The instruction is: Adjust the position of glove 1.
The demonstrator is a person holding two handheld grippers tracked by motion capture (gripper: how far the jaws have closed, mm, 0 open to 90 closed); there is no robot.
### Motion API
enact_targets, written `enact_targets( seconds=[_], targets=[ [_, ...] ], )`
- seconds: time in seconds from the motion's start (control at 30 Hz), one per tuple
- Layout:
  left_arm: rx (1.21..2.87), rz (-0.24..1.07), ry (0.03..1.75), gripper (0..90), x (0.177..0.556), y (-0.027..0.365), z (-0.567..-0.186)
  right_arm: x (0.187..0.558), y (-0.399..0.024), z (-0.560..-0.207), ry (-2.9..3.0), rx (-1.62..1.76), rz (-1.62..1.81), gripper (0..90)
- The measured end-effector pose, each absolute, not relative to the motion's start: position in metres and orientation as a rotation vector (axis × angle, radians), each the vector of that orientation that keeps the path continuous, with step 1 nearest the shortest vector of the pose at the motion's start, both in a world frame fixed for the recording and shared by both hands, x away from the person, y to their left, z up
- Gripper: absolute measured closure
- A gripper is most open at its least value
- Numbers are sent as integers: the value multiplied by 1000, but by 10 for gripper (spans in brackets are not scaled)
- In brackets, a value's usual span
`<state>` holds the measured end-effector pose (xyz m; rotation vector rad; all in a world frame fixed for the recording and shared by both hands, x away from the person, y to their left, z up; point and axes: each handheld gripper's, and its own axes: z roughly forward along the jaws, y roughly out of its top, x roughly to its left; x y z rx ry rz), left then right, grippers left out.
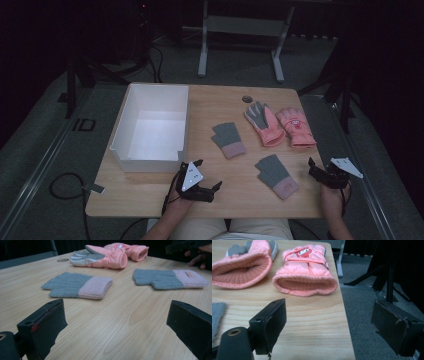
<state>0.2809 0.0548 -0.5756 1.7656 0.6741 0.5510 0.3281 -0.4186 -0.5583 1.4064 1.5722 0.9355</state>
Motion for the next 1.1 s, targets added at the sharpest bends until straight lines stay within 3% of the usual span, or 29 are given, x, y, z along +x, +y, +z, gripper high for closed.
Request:
enact_targets(
  seconds=[1.1],
  targets=[
    [1765, 506, 650, 19, 284, 55, -575, 334, -411, -559, 1655, 1379, 858, 134]
  ],
)
